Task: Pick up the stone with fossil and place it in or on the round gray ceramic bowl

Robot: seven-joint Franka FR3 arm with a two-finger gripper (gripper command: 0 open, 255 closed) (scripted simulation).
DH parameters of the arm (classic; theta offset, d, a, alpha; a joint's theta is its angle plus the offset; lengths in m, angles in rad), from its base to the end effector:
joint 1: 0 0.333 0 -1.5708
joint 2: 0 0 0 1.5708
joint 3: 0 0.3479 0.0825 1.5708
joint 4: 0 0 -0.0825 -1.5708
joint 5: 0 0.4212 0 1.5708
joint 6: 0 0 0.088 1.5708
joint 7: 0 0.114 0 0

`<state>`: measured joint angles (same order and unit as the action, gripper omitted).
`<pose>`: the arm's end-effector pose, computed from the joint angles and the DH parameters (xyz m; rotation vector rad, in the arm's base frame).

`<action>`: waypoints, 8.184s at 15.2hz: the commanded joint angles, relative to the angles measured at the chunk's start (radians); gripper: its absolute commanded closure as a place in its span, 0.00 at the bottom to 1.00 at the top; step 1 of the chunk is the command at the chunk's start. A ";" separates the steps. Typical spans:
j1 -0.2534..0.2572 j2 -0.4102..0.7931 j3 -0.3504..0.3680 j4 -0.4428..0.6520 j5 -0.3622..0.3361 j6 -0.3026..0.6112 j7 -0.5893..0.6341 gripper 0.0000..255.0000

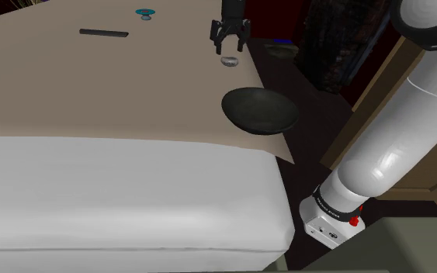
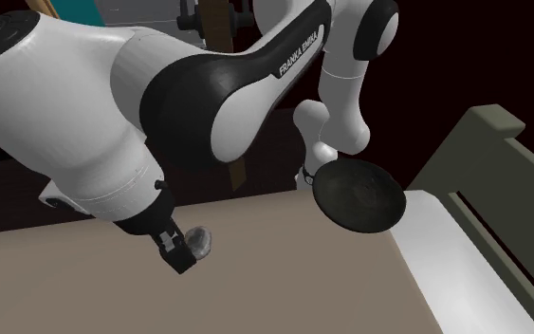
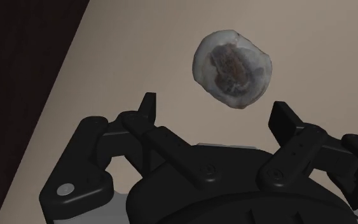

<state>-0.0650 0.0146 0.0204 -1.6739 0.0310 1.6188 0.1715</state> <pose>0.5950 -0.0232 0.5923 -3.0943 0.3397 0.1114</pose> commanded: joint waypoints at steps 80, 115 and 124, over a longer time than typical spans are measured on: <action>0.029 -0.299 0.038 -0.039 0.082 -0.272 0.050 1.00; 0.142 -0.782 0.257 -0.582 0.274 -0.163 0.311 1.00; 0.142 -0.782 0.257 -0.582 0.274 -0.163 0.311 0.00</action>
<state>0.0767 -0.7670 0.2773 -2.2561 0.3049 1.4556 0.4822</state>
